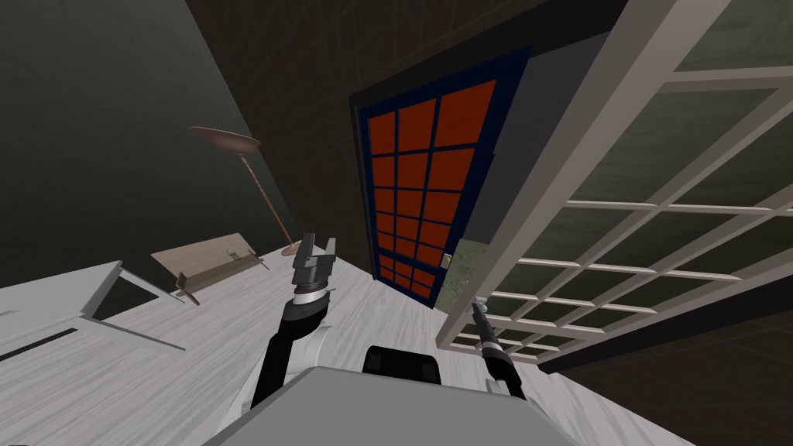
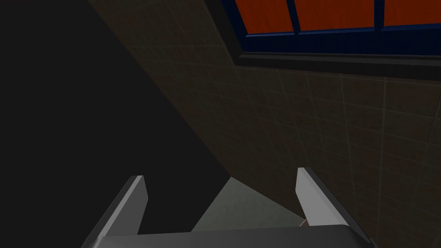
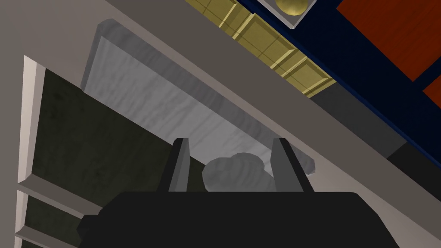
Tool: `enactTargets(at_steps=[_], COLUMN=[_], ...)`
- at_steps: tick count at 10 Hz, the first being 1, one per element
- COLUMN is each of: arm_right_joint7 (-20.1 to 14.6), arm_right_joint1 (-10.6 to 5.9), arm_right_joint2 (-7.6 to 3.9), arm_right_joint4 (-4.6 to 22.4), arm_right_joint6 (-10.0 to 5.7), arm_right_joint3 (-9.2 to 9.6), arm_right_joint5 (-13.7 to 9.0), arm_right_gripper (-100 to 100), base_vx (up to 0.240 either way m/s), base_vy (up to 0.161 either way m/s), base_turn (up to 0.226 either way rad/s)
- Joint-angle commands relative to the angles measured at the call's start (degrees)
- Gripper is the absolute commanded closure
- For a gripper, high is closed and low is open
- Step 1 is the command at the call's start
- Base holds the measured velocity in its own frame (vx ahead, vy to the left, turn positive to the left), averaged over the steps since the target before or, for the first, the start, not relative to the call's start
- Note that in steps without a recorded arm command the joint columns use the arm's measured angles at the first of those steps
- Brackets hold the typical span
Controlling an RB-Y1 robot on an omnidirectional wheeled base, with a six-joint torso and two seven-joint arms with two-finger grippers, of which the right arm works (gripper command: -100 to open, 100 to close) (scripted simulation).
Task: Pull the door open
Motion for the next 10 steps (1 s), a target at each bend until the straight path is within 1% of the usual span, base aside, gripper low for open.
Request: enactTargets(at_steps=[1,2,3,4,5,8,9,10], arm_right_joint7=[-0.2,-0.2,-0.2,-2.1,-3.1,-7.5,-7.5,-9.5], arm_right_joint1=[0.08,0.08,0.08,-1.68,-1.69,-1.77,-1.77,-1.81], arm_right_joint2=[-1.87,-1.87,-1.87,-0.83,-0.85,-0.96,-0.96,-1.0], arm_right_joint4=[1.8,1.3,1.8,4.4,4.3,4.1,4.1,4.0], arm_right_joint6=[-0.96,-0.96,-0.96,-1.83,-1.82,-1.73,-1.73,-1.68], arm_right_joint3=[-1.51,-1.51,-1.51,0.09,0.22,0.85,0.85,1.14], arm_right_joint5=[-0.9,-0.9,-0.9,-0.6,-0.8,-1.9,-1.9,-2.4], arm_right_gripper=[100,100,100,100,100,100,100,100], base_vx=[0.009,0.004,-0.004,-0.026,-0.042,-0.05,-0.035,-0.026], base_vy=[-0.004,-0.008,-0.005,0.015,0.007,-0.019,-0.013,-0.019], base_turn=[0.004,-0.007,0.012,0.11,0.09,0.066,0.027,0.049])
